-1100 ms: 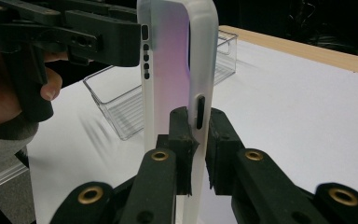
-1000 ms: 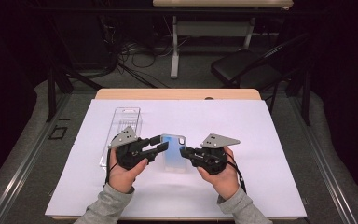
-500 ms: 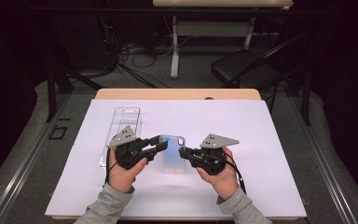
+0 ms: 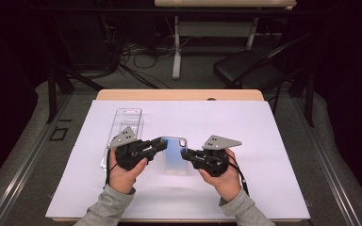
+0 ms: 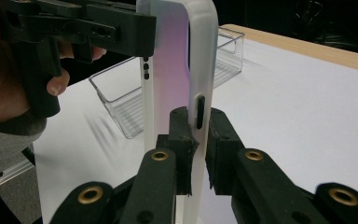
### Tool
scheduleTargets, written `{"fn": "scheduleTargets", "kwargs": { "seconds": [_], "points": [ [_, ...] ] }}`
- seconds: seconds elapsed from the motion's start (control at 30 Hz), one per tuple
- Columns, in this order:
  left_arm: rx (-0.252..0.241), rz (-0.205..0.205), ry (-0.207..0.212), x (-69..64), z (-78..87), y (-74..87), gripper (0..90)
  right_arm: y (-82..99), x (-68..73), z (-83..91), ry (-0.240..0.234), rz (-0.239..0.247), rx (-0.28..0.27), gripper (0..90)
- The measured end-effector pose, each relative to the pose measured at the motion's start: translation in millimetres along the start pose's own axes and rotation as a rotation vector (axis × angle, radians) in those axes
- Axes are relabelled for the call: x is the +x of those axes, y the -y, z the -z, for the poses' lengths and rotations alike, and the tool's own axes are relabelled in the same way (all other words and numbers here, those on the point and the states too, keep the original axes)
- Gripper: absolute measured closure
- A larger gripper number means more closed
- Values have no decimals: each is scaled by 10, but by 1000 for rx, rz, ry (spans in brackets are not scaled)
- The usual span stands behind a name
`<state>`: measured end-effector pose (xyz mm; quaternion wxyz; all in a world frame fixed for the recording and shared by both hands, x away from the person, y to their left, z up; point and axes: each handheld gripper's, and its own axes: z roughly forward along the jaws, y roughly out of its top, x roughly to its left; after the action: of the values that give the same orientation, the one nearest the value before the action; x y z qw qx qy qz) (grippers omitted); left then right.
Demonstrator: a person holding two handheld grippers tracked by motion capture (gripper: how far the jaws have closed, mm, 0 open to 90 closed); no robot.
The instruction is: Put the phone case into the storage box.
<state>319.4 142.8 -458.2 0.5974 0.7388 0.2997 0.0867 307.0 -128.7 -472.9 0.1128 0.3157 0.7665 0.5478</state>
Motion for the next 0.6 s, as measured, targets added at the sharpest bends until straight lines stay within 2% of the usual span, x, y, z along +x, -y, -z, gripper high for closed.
{"fn": "scheduleTargets", "kwargs": {
  "seconds": [0.43,0.6],
  "points": [
    [-5,1,9,14,19,-8,797,-5,-6,7,-16,-11,-8,821],
    [-8,11,24,30,24,-10,807,-6,-11,8,-21,-15,-8,821]
  ]
}}
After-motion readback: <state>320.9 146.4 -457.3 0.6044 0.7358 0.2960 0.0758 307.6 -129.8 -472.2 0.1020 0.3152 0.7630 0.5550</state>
